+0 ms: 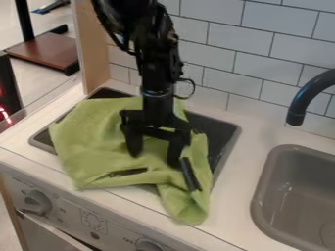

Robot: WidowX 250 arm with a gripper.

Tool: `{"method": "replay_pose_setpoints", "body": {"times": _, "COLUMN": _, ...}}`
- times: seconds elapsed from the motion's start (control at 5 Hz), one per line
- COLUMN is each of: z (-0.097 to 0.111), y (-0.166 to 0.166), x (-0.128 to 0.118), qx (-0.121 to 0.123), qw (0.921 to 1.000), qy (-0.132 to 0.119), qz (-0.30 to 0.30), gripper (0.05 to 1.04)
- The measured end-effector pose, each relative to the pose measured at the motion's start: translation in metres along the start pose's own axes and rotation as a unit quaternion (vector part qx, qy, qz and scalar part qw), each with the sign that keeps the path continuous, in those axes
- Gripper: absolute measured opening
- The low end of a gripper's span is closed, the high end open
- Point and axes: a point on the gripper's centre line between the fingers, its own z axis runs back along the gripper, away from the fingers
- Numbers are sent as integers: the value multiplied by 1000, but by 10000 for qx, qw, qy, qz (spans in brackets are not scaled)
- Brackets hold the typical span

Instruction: Move the cloth from right to left

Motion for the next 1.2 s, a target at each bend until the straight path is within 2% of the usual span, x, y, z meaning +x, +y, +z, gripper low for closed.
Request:
{"method": "replay_pose_setpoints", "body": {"times": 0.4, "z": -6, "y": 7, "x": 34, "qx": -43, "qw": 9997, "qy": -175, "qz": 173, "gripper": 999}}
{"method": "replay_pose_setpoints", "body": {"times": 0.8, "z": 0, "y": 51, "x": 59, "qx": 50, "qw": 9967, "qy": -374, "qz": 713, "gripper": 999}}
{"method": "replay_pose_setpoints", "body": {"times": 1.0, "z": 1, "y": 86, "x": 62, "qx": 203, "qw": 9923, "qy": -329, "qz": 1175, "gripper": 999}}
{"method": "replay_pose_setpoints", "body": {"times": 1.2, "z": 0, "y": 100, "x": 66, "qx": 356, "qw": 9896, "qy": -207, "qz": 1375, "gripper": 999}}
